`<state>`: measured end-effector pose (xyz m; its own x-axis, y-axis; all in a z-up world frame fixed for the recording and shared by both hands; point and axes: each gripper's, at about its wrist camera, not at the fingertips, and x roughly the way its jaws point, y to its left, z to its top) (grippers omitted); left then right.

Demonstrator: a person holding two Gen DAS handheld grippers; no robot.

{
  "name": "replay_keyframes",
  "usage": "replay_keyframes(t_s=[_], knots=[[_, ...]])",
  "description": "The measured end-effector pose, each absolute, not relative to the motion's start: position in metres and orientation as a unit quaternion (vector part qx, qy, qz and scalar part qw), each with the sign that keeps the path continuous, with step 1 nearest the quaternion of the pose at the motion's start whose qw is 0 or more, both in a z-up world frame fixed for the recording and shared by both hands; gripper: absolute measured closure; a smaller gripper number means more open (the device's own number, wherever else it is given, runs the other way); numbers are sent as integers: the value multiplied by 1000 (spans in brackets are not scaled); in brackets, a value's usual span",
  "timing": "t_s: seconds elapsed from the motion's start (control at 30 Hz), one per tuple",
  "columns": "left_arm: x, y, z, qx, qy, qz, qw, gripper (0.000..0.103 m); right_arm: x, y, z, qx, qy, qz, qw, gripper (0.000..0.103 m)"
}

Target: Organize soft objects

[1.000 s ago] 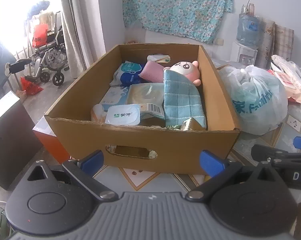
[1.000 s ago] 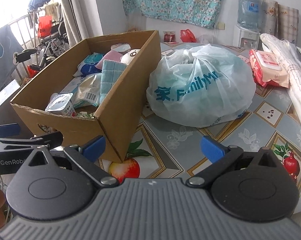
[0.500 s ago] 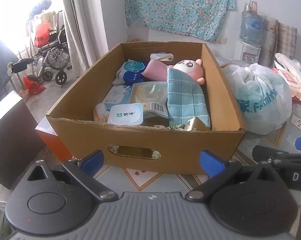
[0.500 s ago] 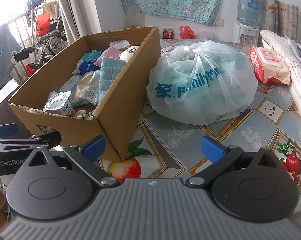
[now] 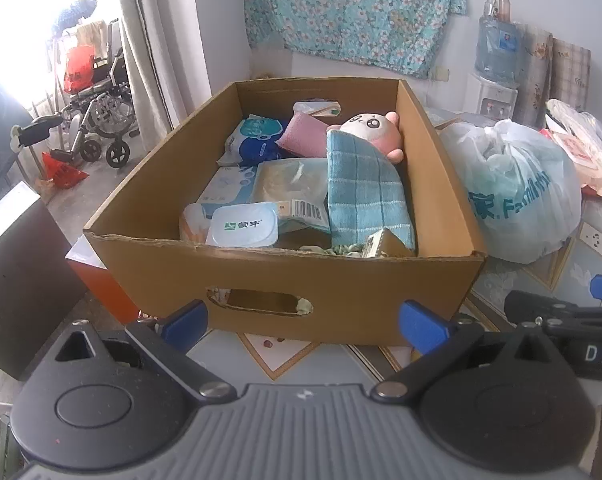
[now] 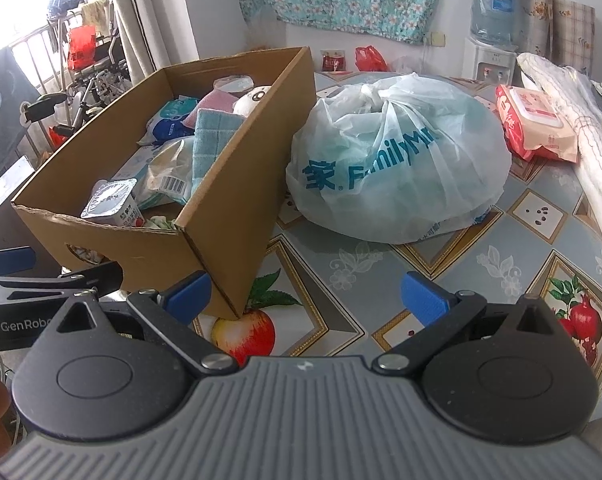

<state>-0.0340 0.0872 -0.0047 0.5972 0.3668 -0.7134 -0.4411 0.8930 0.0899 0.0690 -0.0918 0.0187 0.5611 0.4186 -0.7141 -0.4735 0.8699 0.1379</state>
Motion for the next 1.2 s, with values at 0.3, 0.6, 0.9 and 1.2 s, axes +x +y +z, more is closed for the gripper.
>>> replay_keyframes(t_s=[0.3, 0.6, 0.9, 1.2], knots=[[-33, 88, -6, -54, 393, 222, 891, 1, 70, -91, 18, -38, 395, 251, 883, 1], [-32, 87, -6, -54, 395, 222, 890, 1, 70, -91, 18, -38, 395, 251, 883, 1], [-30, 90, -8, -55, 399, 223, 888, 1, 73, -92, 16, -39, 399, 254, 880, 1], [-30, 93, -9, -58, 401, 223, 887, 1, 74, -89, 16, -41, 400, 254, 880, 1]])
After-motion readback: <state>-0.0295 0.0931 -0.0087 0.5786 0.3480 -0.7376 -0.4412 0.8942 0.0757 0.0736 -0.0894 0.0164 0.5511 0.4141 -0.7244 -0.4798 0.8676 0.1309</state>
